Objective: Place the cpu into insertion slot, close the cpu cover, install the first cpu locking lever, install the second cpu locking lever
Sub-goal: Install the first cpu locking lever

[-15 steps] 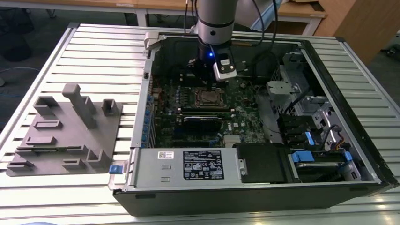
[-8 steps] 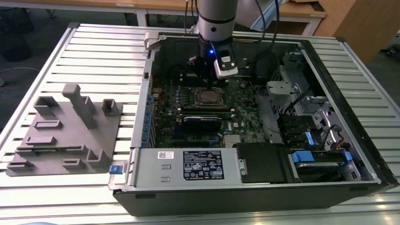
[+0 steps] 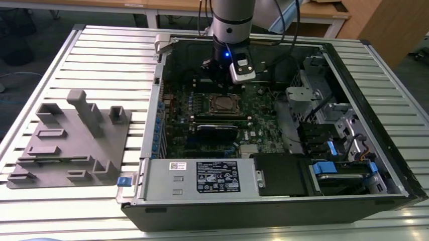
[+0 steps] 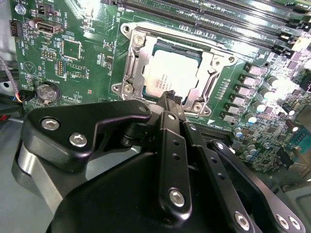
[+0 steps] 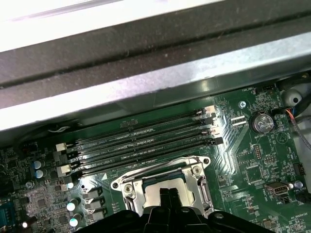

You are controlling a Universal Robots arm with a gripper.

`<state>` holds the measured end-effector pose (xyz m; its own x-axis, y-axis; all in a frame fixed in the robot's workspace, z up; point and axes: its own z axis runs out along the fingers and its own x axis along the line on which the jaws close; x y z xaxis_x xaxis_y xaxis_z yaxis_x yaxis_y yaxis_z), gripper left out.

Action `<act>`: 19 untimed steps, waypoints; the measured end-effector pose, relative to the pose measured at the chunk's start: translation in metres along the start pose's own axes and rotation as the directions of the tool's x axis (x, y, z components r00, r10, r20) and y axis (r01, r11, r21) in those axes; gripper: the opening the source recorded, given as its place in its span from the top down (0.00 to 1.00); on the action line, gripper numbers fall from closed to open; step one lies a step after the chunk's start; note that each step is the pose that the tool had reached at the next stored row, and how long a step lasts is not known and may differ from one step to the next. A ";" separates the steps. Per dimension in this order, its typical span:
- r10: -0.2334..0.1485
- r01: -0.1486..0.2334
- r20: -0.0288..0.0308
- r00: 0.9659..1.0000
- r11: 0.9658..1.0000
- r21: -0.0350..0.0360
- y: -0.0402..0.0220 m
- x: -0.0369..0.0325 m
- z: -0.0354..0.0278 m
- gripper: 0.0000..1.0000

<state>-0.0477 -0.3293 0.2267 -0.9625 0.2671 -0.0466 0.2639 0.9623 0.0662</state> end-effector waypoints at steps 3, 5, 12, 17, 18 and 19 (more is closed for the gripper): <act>0.000 0.000 0.000 1.000 1.000 0.001 0.0000 0.0000 -0.0010 0.89; 0.000 0.000 0.000 1.000 1.000 0.000 0.0002 -0.0001 -0.0028 0.89; 0.000 0.000 0.000 1.000 1.000 0.000 0.0003 -0.0002 -0.0045 0.89; 0.000 0.000 -0.001 1.000 1.000 -0.002 0.0004 -0.0003 -0.0063 0.89; 0.000 0.000 -0.001 1.000 1.000 -0.002 0.0005 -0.0004 -0.0066 0.89; 0.000 0.000 -0.001 1.000 1.000 -0.003 0.0006 -0.0006 -0.0066 0.89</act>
<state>-0.0474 -0.3292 0.2333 -0.9625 0.2672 -0.0459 0.2638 0.9621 0.0693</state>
